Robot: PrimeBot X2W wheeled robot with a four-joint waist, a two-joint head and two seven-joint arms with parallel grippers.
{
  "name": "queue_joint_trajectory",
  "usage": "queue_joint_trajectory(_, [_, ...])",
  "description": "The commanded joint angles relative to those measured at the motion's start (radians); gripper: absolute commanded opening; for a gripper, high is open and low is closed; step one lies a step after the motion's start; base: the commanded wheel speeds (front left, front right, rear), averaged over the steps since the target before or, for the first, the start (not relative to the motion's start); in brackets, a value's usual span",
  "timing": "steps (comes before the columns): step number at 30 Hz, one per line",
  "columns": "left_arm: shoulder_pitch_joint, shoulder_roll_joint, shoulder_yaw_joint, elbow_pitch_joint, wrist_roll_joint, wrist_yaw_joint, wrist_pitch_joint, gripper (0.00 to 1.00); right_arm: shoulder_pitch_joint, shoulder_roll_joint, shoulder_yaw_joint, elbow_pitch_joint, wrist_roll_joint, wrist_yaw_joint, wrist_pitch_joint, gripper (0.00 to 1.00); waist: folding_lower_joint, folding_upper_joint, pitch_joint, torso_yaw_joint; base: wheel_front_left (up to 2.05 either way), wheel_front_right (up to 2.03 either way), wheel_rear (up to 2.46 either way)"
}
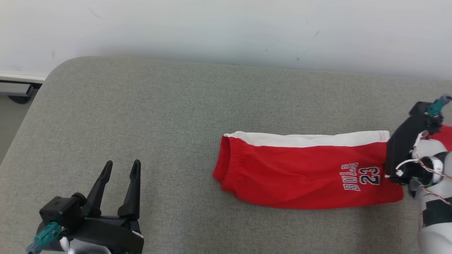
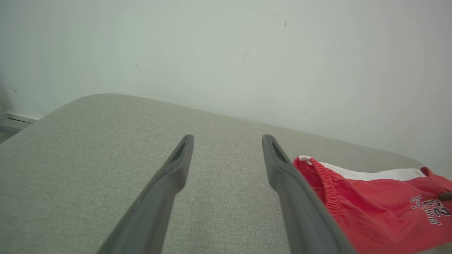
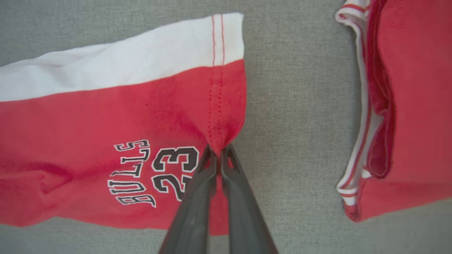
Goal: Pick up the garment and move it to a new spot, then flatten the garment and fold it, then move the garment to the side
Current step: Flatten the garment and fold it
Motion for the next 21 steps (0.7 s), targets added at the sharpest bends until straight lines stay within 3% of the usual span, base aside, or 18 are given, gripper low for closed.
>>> queue_joint_trajectory(1, [0.004,0.003,-0.001,-0.004,-0.003,0.003,-0.006,1.0,0.016,-0.004,-0.015,-0.042,-0.022,-0.001,0.024,0.0,0.0,-0.0001,-0.001,-0.003,0.0,0.0,0.0])
queue_joint_trajectory(11, [-0.002,0.0,-0.01,0.001,-0.009,-0.005,-0.008,1.0,0.043,-0.004,-0.04,-0.264,-0.096,0.0,0.149,0.0,0.0,-0.0001,0.0,-0.003,0.0,0.0,0.0])
queue_joint_trajectory(21, [-0.01,-0.007,-0.023,0.022,-0.016,-0.015,-0.015,1.0,0.018,-0.003,0.188,-0.328,0.046,0.0,0.19,0.0,0.0,-0.0001,-0.011,0.016,0.0,0.0,0.0])
